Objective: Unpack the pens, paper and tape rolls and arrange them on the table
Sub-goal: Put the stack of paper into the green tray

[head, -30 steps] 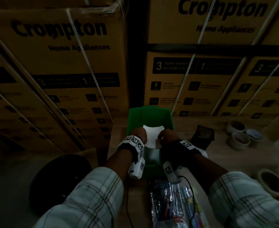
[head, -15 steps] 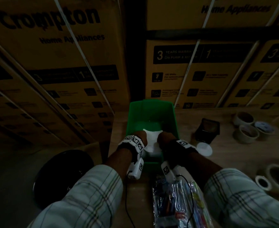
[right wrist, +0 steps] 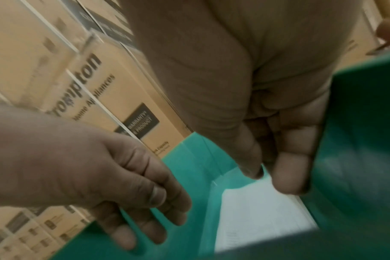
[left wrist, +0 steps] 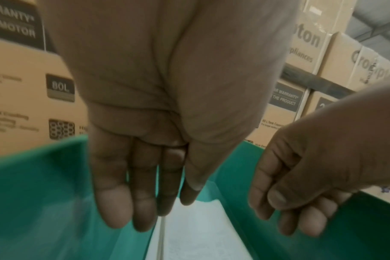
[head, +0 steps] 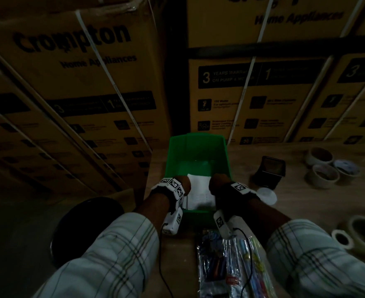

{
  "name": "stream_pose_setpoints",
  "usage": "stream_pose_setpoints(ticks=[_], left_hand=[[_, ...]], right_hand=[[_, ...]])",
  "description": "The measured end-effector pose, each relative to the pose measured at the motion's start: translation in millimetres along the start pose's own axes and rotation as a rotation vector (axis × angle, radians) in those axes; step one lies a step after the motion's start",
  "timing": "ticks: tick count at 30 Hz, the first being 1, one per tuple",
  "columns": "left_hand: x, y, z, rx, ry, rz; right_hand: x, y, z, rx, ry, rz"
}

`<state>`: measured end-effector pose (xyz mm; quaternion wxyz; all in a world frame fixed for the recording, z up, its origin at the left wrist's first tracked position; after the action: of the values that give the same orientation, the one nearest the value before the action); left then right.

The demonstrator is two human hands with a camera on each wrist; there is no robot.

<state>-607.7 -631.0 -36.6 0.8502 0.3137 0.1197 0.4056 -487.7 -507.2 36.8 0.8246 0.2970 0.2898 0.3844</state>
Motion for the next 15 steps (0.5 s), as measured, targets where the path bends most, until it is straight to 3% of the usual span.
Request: stream_pose_setpoints(ticks=[4,9,11,15], left_hand=[[33.7,17.7,86.8,0.087,-0.091,0.031],[58.5,17.4,116.5,0.249,-0.149,0.203],[68.2,12.2,122.5,0.308,-0.144,0.235],[83.5,-3.9,135.8,0.472,-0.107,0.390]], right_hand=[[0.8,5.3,19.9,0.004,0.084,0.073],[16.1,4.7,34.0,0.042,0.367,0.057],[26.7,2.1,41.3,0.108,0.462,-0.019],[47.9,-14.9,63.9,0.415,0.573,-0.116]])
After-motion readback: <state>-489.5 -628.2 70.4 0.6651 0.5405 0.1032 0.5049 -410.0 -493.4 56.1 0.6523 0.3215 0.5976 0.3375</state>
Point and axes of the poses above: each hand's wrist, its own z-axis away from the middle knuckle, its own y-axis out of the back of the hand, x = y × z, the point moved 2 cm from there along -z, towards the middle knuckle, and after that the axes turned 13 degrees about -x, right-handed, at the moved point
